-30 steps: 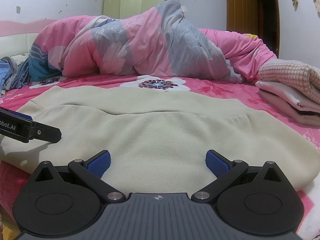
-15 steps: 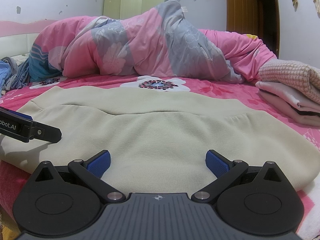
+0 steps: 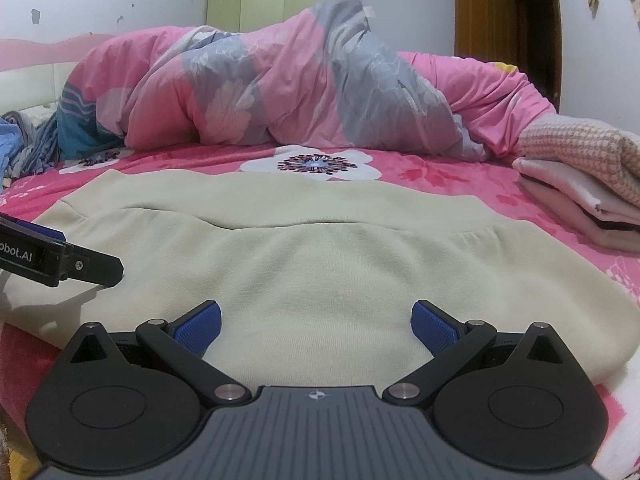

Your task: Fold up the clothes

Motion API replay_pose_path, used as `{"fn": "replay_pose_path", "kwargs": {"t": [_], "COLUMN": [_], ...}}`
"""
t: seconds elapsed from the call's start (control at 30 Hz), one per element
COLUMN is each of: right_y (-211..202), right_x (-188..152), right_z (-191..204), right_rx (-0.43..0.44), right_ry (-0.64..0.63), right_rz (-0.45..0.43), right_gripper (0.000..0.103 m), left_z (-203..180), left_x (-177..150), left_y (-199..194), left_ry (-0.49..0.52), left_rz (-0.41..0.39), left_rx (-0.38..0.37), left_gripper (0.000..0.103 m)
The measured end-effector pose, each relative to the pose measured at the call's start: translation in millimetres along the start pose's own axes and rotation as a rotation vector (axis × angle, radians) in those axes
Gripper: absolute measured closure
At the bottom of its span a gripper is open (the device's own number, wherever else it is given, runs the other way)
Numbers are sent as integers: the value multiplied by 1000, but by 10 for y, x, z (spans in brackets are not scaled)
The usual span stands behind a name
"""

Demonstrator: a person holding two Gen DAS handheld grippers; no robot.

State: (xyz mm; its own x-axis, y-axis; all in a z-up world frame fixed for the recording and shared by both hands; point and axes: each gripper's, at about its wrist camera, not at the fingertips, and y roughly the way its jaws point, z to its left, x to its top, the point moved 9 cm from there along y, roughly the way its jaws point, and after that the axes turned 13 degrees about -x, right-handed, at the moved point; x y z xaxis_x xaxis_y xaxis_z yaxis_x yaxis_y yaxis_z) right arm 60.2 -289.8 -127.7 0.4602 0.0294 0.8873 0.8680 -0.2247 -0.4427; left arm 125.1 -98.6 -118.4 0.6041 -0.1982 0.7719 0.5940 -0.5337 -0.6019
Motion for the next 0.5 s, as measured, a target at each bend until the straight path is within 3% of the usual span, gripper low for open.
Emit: {"fn": "replay_pose_path", "kwargs": {"t": [0.5], "right_y": [-102], "right_x": [77], "right_z": [-233], "right_rx": [-53], "right_ry": [75], "right_rz": [-22], "right_gripper": [2], "left_z": [-9], "left_x": [2], "left_y": [1], "left_ry": [3], "left_rz": [-1], "left_rx": [2], "left_gripper": [0]}}
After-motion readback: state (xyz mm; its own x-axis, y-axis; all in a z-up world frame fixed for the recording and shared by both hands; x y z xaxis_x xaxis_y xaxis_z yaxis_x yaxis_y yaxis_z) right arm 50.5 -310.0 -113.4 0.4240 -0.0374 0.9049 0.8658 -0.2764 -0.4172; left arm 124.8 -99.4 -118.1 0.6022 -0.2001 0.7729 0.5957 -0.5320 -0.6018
